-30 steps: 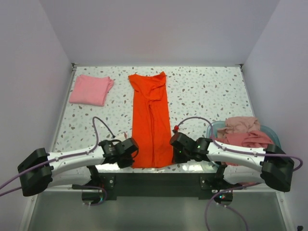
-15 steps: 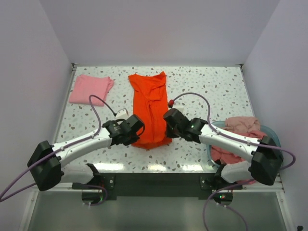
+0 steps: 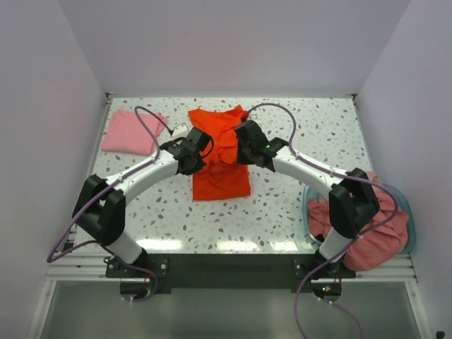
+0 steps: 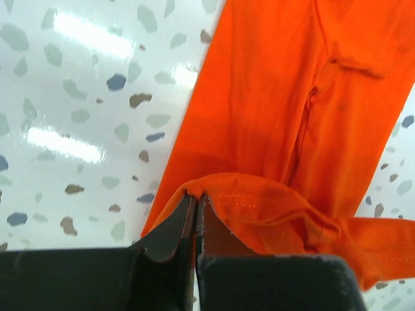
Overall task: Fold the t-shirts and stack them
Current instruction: Fold the tshirt
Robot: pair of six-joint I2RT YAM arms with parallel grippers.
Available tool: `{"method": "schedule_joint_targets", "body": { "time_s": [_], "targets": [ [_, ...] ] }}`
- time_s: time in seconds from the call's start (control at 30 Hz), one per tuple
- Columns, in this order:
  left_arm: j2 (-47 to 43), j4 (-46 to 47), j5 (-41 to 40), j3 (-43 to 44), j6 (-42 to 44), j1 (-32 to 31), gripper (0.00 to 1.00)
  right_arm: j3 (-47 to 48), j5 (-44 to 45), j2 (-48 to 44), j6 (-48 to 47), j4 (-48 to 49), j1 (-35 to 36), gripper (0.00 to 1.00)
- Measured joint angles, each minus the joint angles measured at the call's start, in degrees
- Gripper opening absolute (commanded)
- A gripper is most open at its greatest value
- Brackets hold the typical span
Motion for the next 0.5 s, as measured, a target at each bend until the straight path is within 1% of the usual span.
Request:
{"method": "schedule_joint_targets", "body": {
  "time_s": [0.2,0.5],
  "targets": [
    [5.8,2.7,0.1,5.2,3.8,3.4,0.0,6.1,-1.4,6.0,-1.9,0.0,-3.4,0.0],
    [13.6,5.5,2.5,9.3,6.5,7.2,0.0,11.8,-3.2,14.7,-3.2,0.0,-6.2,0.0]
  ]
}}
